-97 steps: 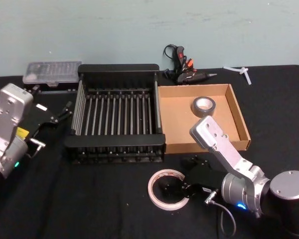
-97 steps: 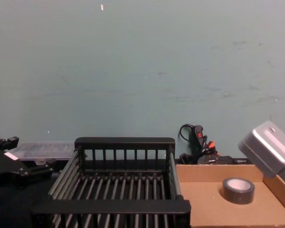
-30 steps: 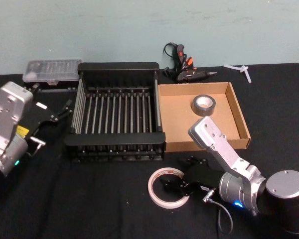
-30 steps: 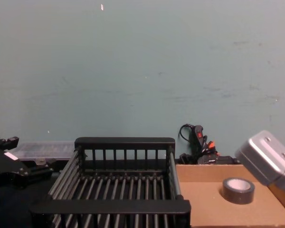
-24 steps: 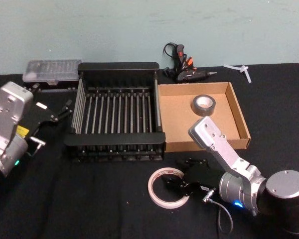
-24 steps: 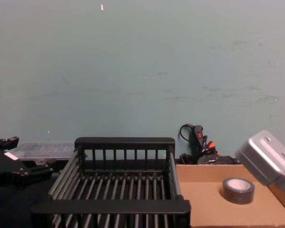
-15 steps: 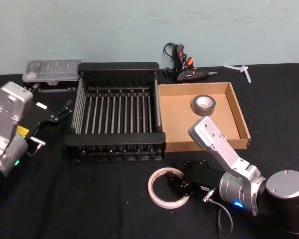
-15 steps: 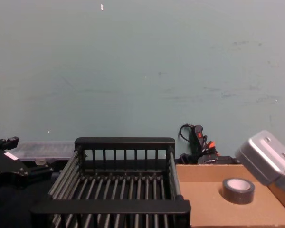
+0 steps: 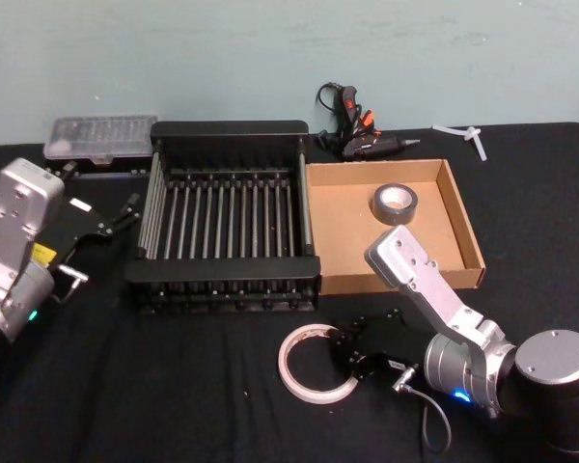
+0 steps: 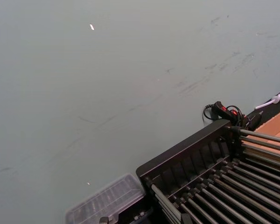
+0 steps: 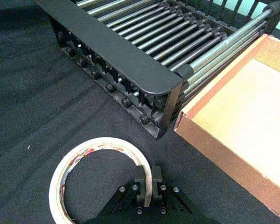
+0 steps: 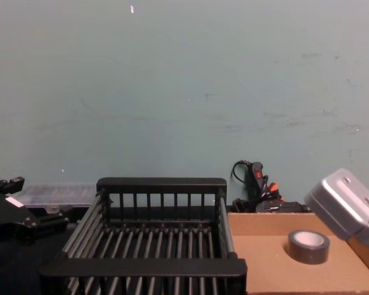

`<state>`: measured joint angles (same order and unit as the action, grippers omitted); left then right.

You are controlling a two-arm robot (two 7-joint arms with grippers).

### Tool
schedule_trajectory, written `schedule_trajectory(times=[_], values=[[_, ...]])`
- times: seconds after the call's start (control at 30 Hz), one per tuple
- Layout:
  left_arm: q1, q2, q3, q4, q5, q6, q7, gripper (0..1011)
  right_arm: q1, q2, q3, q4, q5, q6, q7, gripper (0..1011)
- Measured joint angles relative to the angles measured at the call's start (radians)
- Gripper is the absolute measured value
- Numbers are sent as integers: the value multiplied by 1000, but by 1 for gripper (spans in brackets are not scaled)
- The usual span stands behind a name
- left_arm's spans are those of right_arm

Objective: Pick up the white tape and place it into the black box , Pick up the silver tape and place it into the brown box.

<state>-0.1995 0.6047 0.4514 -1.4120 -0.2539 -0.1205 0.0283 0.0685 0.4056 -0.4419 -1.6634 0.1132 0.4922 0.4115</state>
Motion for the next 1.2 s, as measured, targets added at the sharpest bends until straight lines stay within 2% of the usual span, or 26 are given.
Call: schedule_trajectory(times=[0.47, 0.93, 1.2], values=[[0, 0, 0, 0, 0, 0, 0, 1001, -8, 13, 14, -30, 26, -18, 15, 96], [0, 0, 0, 0, 0, 0, 0, 1001, -32, 62, 29, -118, 78, -50, 36, 96], [0, 0, 0, 0, 0, 0, 0, 1001, -25, 87, 35, -159, 110, -97, 47, 95]])
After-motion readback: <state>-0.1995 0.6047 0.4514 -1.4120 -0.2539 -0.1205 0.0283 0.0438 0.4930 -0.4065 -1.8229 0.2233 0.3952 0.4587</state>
